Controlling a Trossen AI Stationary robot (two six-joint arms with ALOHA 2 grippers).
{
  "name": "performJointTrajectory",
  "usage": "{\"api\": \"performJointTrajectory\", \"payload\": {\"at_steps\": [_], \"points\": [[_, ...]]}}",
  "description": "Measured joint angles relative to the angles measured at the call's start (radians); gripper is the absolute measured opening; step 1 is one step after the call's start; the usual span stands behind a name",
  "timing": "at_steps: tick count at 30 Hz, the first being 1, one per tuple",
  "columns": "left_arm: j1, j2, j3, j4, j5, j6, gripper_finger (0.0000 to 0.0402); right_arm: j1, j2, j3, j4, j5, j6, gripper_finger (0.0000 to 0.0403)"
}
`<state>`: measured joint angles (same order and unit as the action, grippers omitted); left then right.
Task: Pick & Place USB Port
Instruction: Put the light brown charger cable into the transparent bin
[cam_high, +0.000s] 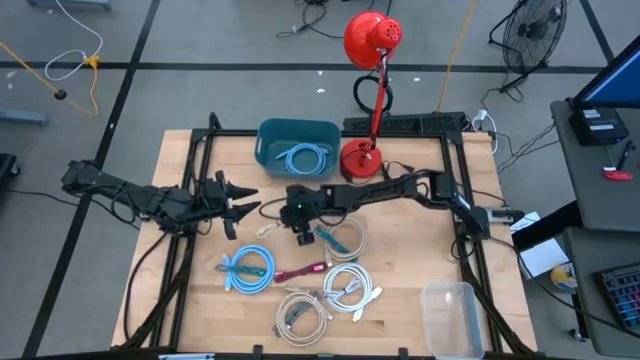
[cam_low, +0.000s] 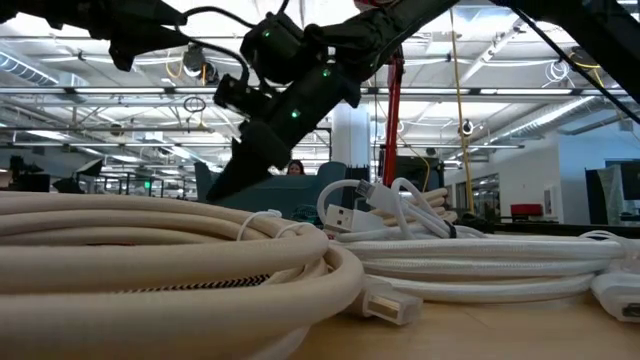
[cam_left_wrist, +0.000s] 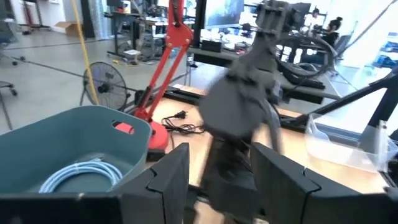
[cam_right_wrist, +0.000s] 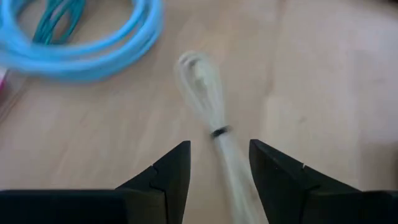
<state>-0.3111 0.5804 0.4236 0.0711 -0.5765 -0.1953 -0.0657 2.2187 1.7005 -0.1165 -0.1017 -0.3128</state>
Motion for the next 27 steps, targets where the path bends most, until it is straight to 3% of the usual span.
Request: {"api": "performJointTrajectory", "payload": {"at_steps": [4,9,18,27], "points": [[0.000,0.000,0.000,-0.001,0.001,0.003,0.0172,-0.047,0.007,0.002,0.010,-0.010,0.038,0.0155],[0.000,0.000,0.000,-0.001,0.004,0.003,0.0172,-0.086,0.007,0.000,0.015,-0.108,0.088,0.0155],[0.000,0.000,0.000,-0.001,0.004,0.001,0.0172,-0.046,0.009,0.000,0.012,-0.113,0.089,0.0155],[0.000,0.000,0.000,0.001,0.003,-0.001,0.0172,-0.045,0.098,-0.001,0.047,-0.109,0.115,0.0155]]}}
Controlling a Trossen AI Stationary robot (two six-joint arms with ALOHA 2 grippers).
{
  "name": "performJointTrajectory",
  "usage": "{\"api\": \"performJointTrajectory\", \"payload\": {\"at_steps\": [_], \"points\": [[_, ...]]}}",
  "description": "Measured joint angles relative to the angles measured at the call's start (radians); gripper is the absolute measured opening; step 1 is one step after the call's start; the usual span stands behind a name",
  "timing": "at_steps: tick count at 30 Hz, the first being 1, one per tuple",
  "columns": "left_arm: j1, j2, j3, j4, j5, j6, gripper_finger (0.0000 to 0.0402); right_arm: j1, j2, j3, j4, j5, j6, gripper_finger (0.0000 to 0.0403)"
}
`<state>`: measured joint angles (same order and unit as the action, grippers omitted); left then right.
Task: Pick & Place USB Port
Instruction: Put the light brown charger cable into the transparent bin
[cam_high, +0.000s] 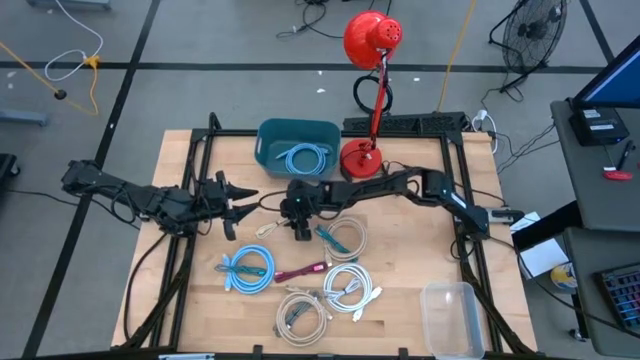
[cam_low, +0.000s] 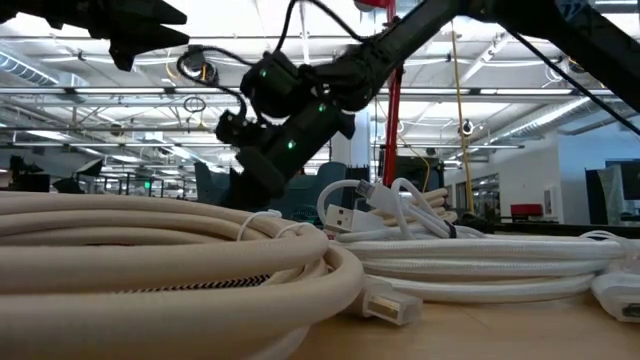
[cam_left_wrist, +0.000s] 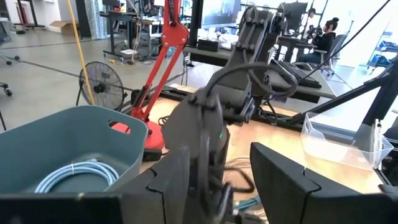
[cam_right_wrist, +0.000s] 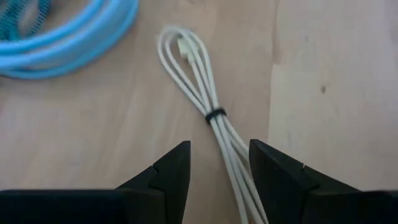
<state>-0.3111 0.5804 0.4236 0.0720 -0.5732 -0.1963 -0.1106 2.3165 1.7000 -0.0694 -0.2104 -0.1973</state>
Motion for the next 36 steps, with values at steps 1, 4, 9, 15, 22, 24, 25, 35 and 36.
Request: {"api": "performJointTrajectory", "payload": {"at_steps": [1,4,9,15,22,24,25,35,36], "points": [[0.000,0.000,0.000,0.000,0.000,0.000,0.0172,-0.004,0.008,0.000,0.005,0.001,0.002,0.0155],[0.000,0.000,0.000,0.000,0.000,0.001,0.0172,-0.012,0.017,0.002,0.005,0.000,0.017,0.0155],[0.000,0.000,0.000,0.000,0.000,0.004,0.0172,-0.014,0.020,0.002,-0.003,0.010,0.028,0.0138],[0.000,0.000,0.000,0.000,0.000,0.004,0.0172,-0.012,0.020,0.002,-0.026,0.056,0.039,0.0058],[0.000,0.000,0.000,0.000,0.004,0.024,0.0172,0.031,-0.006,0.000,-0.070,0.135,0.082,0.0013],[0.000,0.000,0.000,-0.002,0.005,0.050,0.0172,0.054,-0.026,0.000,-0.112,0.192,0.083,0.0013],[0.000,0.000,0.000,-0.002,0.005,0.069,0.0172,0.067,-0.040,-0.001,-0.147,0.220,0.083,0.0010],[0.000,-0.012,0.000,-0.036,-0.008,0.063,0.0172,0.236,-0.183,-0.003,-0.359,0.404,0.107,0.0003],[0.000,-0.019,0.000,-0.048,-0.013,0.063,0.0172,0.257,-0.204,-0.003,-0.367,0.429,0.108,0.0003]]}}
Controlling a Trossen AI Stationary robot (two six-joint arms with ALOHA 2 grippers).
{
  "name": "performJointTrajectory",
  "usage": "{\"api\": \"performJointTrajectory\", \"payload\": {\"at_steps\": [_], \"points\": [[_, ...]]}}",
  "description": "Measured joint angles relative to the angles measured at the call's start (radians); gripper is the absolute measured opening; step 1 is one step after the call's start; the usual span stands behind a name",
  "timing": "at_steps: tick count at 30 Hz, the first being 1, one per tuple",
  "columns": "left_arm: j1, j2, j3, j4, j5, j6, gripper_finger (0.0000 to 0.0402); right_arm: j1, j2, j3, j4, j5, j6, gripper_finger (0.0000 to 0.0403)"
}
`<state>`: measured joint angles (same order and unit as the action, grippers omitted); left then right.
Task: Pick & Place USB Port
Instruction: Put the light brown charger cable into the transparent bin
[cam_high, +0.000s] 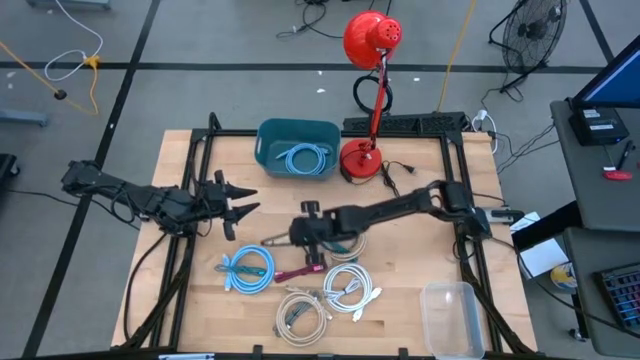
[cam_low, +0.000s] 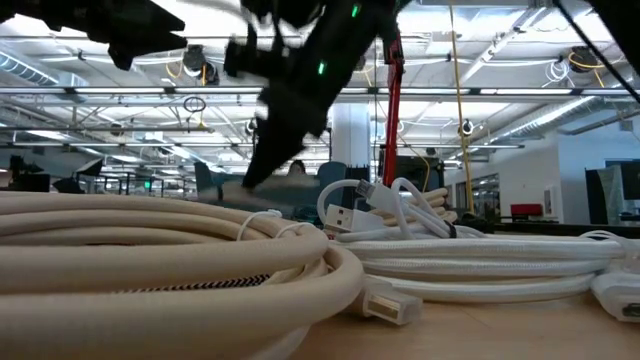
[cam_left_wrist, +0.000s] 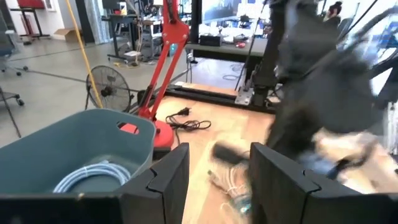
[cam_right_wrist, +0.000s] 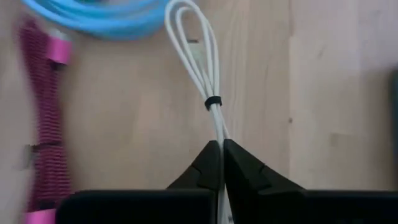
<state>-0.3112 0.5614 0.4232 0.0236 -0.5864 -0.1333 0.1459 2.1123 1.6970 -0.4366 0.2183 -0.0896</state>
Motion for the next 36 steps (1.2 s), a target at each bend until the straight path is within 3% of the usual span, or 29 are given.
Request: {"api": "performJointTrajectory", "payload": {"at_steps": [7,11,17,22,26,36], "points": [[0.000,-0.026,0.000,-0.062,-0.027,-0.027,0.0173,0.138,-0.177,-0.013,-0.003,0.160,-0.001,0.0002],[0.000,-0.026,0.000,-0.070,-0.027,-0.030,0.0172,0.200,-0.313,-0.094,0.108,0.268,-0.038,0.0002],[0.000,-0.020,0.000,-0.078,-0.026,-0.033,0.0173,0.241,-0.552,-0.420,0.670,0.432,-0.196,0.0001],[0.000,0.022,0.000,-0.049,-0.024,0.022,0.0172,0.209,-0.708,-0.762,1.243,0.406,-0.232,0.0001],[0.002,0.127,0.000,0.145,-0.015,0.090,0.0172,0.170,-0.780,-0.936,1.466,0.354,-0.159,0.0001],[0.125,0.629,0.014,0.929,0.148,0.259,0.0172,0.117,-0.772,-0.972,1.448,0.223,-0.027,0.0000]]}}
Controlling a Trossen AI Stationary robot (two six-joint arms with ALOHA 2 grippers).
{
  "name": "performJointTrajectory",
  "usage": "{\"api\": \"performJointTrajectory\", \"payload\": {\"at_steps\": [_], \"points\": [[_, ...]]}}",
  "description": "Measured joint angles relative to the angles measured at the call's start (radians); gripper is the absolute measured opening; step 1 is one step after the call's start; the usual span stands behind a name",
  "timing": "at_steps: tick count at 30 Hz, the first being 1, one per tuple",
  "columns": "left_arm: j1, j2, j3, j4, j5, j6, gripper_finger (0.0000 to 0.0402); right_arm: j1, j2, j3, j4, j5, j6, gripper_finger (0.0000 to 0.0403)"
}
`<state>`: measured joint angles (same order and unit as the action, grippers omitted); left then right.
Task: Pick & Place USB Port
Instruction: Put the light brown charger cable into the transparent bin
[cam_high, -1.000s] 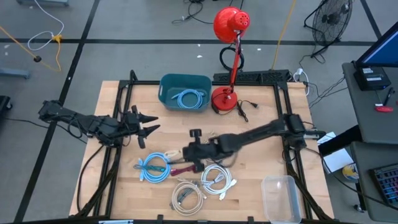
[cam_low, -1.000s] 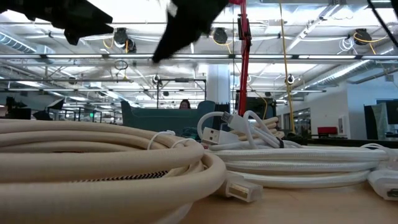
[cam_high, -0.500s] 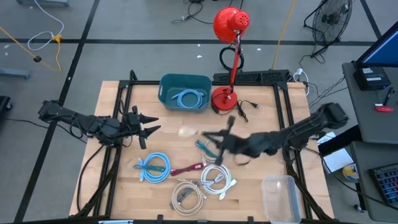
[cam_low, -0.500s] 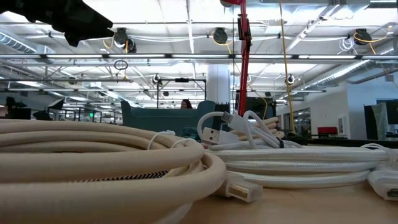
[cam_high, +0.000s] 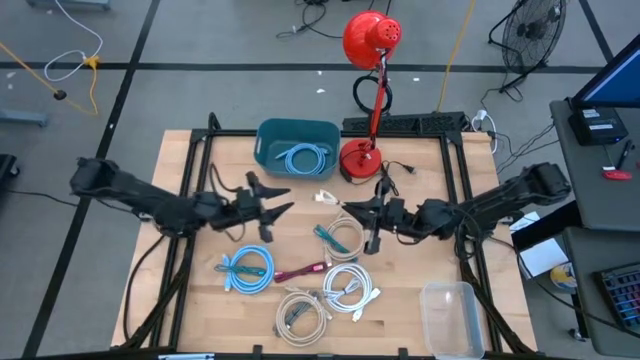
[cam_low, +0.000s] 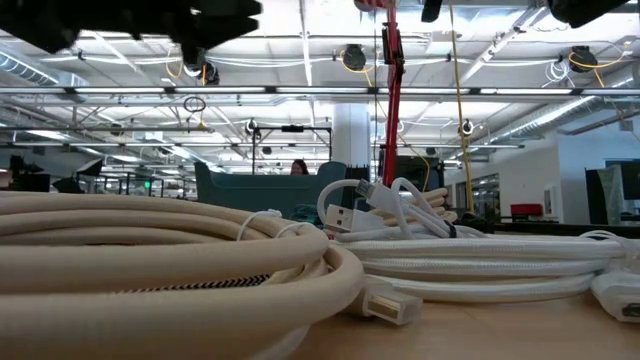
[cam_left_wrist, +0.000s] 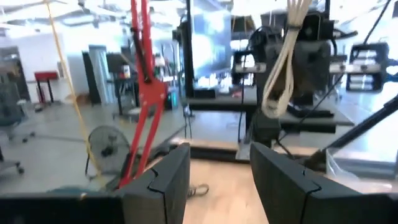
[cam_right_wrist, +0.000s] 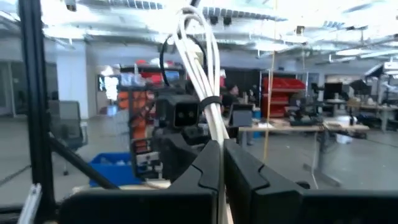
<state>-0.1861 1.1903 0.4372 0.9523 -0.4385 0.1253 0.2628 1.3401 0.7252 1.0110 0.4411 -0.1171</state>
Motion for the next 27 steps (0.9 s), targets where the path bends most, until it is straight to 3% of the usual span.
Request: {"api": "performJointTrajectory", "payload": {"at_steps": [3,8,17,21,27], "points": [[0.036,0.080,0.018,0.106,0.066,0.006,0.0172,0.000,-0.002,0.000,0.004,0.000,0.005,0.0000],[0.079,0.101,0.036,0.113,0.169,-0.033,0.0172,0.000,-0.001,0.001,-0.015,-0.001,0.011,0.0000],[0.065,0.085,0.036,0.038,0.183,-0.053,0.0172,0.039,-0.031,0.001,-0.106,-0.001,0.053,0.0000],[0.041,0.084,0.036,0.004,0.180,-0.060,0.0172,0.106,-0.142,0.001,-0.283,0.003,0.084,0.0000],[0.023,0.085,0.036,-0.052,0.172,-0.060,0.0172,0.249,-0.375,0.001,-0.755,0.009,0.363,0.0000]]}}
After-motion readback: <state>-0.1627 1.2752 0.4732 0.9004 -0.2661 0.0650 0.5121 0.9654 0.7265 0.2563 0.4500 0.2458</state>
